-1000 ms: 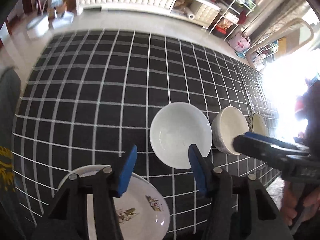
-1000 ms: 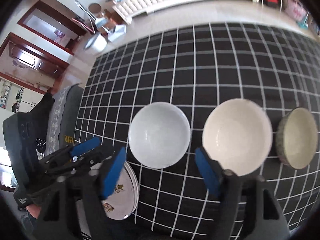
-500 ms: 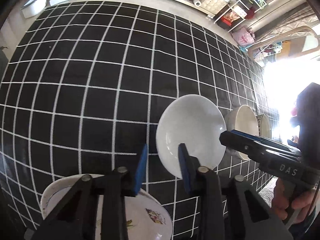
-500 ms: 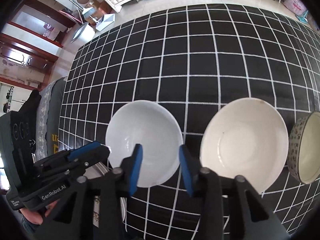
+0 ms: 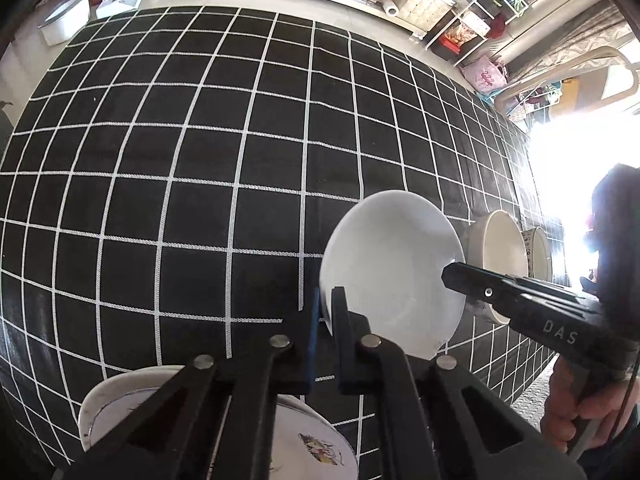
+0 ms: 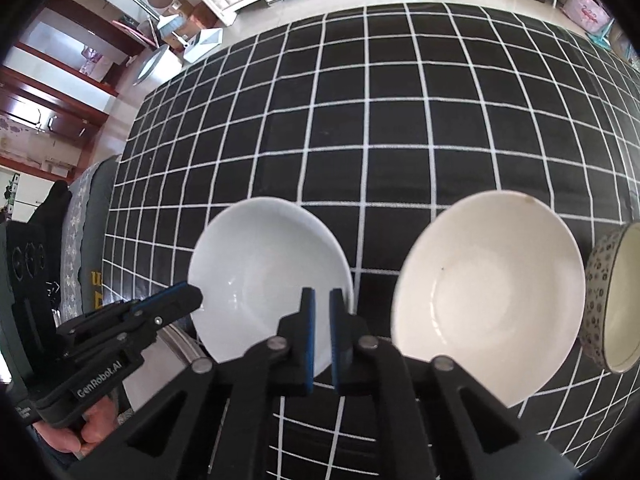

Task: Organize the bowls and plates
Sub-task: 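Lift the plain white bowl with the left gripper toward the plate stack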

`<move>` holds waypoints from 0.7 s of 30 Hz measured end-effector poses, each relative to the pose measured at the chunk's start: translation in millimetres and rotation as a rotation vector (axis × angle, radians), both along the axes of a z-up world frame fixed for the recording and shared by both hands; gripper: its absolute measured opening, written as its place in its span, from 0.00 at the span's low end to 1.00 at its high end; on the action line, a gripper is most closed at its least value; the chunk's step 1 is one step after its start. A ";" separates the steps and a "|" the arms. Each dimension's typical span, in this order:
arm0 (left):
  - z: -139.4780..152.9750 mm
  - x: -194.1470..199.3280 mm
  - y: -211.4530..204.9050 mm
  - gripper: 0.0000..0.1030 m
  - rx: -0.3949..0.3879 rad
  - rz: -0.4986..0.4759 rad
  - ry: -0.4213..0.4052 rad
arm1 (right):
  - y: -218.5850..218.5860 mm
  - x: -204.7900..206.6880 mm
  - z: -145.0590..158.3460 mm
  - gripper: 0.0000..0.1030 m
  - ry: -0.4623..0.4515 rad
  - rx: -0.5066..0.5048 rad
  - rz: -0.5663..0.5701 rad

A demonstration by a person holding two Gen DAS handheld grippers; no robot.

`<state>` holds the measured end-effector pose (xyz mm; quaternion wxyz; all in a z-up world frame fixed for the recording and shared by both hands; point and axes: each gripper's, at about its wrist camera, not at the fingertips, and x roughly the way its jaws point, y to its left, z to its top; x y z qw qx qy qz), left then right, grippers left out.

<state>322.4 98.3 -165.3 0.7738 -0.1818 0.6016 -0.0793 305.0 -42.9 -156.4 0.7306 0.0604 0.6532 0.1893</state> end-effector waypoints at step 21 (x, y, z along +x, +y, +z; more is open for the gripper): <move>0.6 -0.8 -3.1 0.04 0.045 0.020 0.013 | -2.2 -2.1 23.1 0.03 -0.075 -0.127 0.011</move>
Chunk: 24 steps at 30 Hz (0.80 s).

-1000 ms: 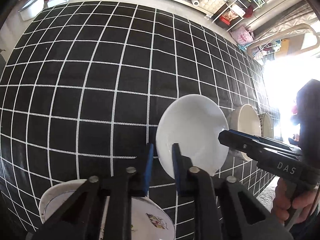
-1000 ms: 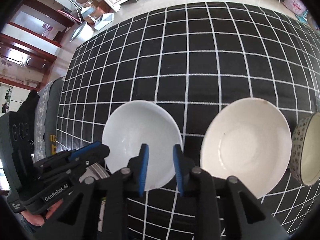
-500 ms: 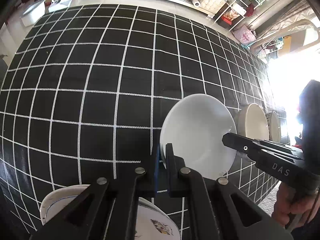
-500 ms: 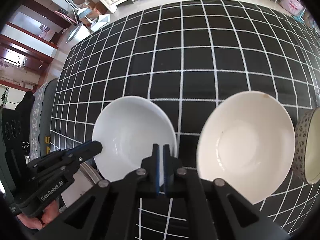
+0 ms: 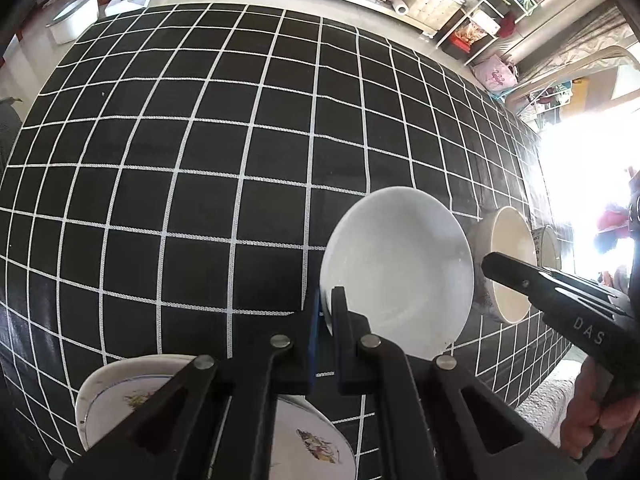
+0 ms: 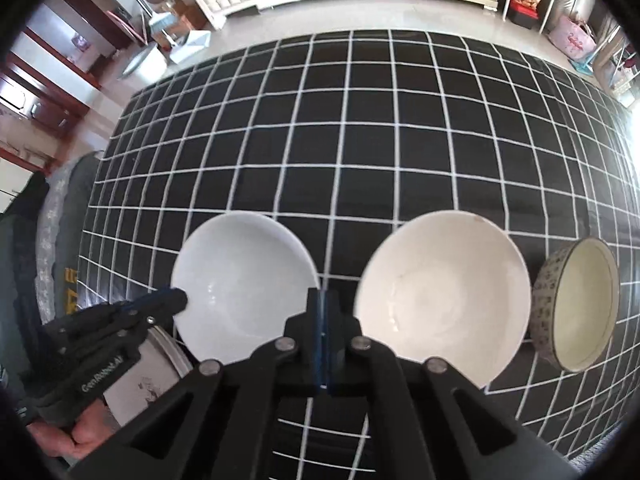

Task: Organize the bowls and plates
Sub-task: 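Lift the plain white bowl with the left gripper toward the plate stack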

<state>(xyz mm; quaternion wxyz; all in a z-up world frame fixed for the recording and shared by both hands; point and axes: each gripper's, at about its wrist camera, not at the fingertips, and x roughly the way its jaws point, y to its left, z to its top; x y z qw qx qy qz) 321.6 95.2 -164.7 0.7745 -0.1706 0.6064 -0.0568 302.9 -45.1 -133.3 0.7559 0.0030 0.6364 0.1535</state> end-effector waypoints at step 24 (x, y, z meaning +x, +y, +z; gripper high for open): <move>-0.8 -0.5 0.7 0.05 -0.003 -0.016 0.002 | -10.8 3.9 -15.1 0.08 0.111 0.093 -0.052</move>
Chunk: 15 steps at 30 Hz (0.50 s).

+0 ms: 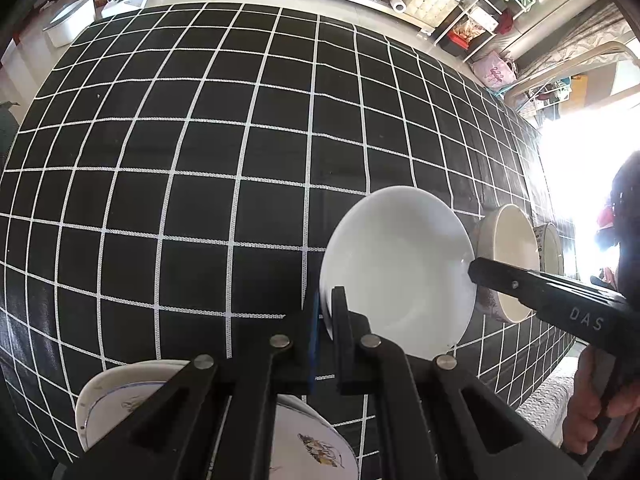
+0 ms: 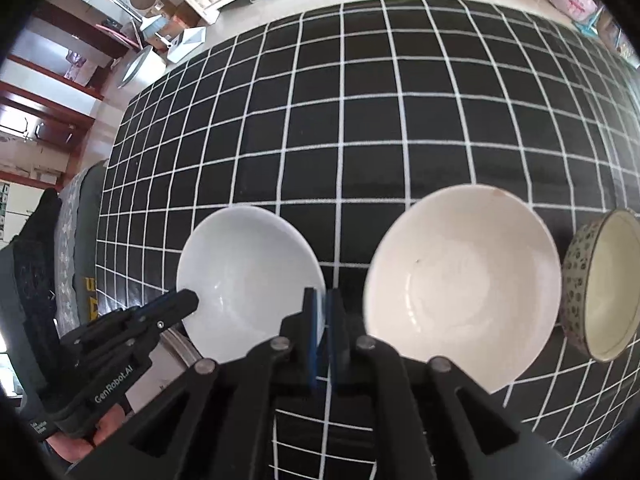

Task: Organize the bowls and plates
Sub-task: 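Lift the plain white bowl with the left gripper toward the plate stack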

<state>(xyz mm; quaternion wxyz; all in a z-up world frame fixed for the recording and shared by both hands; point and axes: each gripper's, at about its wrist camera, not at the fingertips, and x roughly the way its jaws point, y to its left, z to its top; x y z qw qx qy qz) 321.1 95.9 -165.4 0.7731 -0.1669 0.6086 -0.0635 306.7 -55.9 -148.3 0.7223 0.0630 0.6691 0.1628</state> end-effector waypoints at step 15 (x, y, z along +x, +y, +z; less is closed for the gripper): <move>1.5 -7.5 -10.2 0.05 0.038 -0.024 -0.031 | 0.0 -13.3 1.9 0.07 -0.063 -0.059 0.010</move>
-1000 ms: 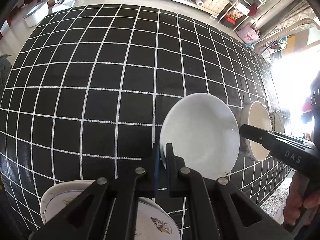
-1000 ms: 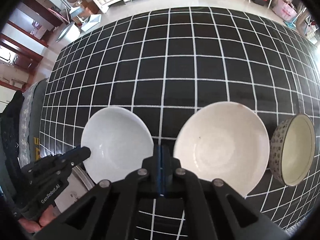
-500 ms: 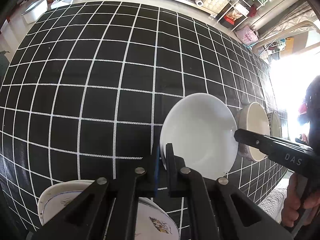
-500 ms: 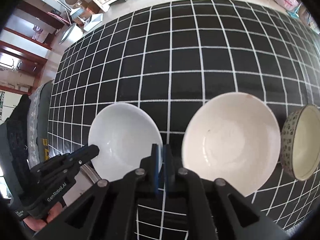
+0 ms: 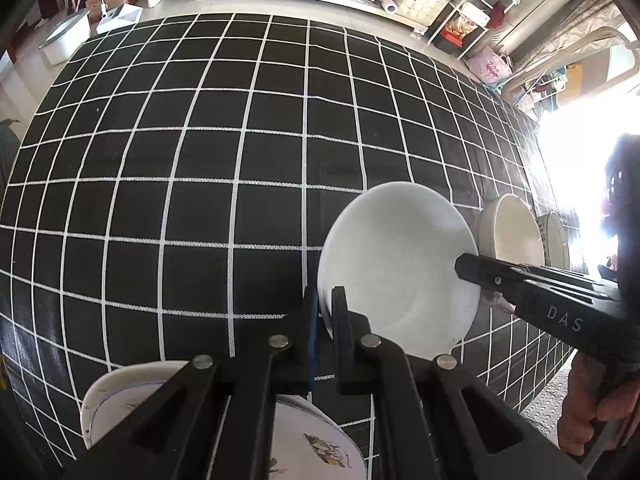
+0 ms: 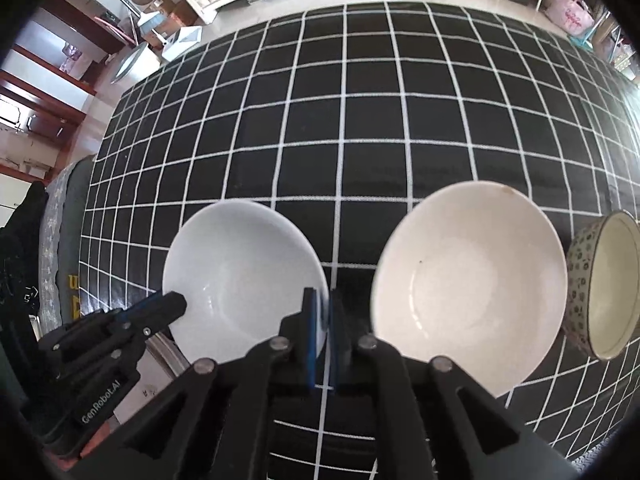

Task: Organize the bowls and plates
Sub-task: 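Lift the plain white bowl with the left gripper toward the plate stack, then lower the white bowl onto the table beside the plates and open the left gripper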

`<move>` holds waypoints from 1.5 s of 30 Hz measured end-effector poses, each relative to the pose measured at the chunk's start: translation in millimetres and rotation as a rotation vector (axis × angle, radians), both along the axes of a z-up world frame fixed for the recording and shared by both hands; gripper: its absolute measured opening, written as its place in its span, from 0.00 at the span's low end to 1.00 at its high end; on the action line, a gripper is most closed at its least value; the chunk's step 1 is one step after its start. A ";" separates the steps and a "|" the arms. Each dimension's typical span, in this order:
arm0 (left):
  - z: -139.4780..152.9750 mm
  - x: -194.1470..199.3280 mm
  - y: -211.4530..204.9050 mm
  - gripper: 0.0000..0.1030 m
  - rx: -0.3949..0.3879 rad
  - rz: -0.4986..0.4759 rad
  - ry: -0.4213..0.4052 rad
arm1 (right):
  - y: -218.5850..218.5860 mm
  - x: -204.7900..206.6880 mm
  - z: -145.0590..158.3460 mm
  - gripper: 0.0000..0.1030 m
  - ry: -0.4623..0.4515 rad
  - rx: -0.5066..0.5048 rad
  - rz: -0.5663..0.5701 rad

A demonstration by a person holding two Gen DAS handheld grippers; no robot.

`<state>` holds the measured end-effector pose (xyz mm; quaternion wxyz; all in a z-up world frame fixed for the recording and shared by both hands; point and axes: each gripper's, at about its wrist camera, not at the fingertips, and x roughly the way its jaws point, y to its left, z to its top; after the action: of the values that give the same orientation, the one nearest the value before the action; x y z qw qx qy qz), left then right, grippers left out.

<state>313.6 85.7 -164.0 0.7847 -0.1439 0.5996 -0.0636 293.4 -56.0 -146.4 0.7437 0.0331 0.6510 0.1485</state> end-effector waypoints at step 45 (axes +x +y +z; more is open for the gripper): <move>22.8 -131.4 -84.3 0.05 0.034 -0.082 0.009 | -61.3 -129.7 14.7 0.07 0.027 0.051 -0.154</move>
<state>182.3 1.4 -141.2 0.7810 -0.1063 0.6095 -0.0851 163.7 -117.3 -131.7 0.7430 0.1041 0.6524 0.1069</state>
